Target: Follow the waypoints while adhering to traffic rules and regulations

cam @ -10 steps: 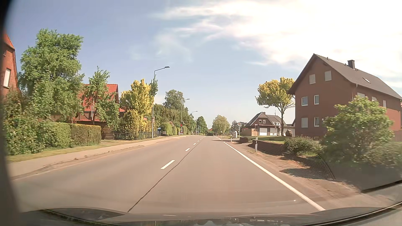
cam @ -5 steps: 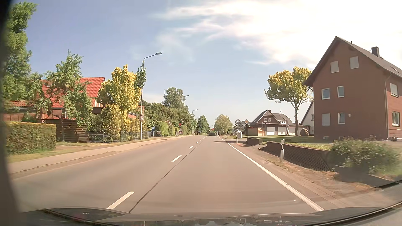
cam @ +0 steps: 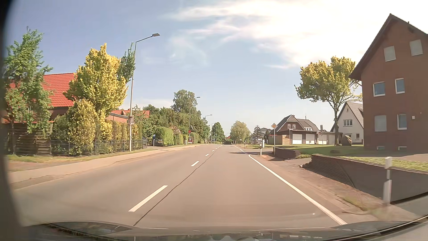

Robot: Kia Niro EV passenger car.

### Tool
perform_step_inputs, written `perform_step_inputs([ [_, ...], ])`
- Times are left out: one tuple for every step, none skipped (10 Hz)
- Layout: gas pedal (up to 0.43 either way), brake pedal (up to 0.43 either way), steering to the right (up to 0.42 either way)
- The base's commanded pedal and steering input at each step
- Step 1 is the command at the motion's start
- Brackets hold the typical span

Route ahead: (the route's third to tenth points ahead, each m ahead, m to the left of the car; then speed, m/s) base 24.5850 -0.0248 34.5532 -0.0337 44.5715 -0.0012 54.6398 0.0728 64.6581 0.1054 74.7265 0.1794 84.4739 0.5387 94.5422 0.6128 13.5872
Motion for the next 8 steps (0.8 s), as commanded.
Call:
perform_step_inputs([
  [0.169,0.000,-0.006],
  [0.169,0.000,-0.005],
  [0.169,0.000,-0.006],
  [0.169,0.000,-0.005],
  [0.169,0.000,-0.005],
  [0.169,0.000,-0.004],
  [0.169,0.000,-0.004],
  [0.169,0.000,-0.004],
])
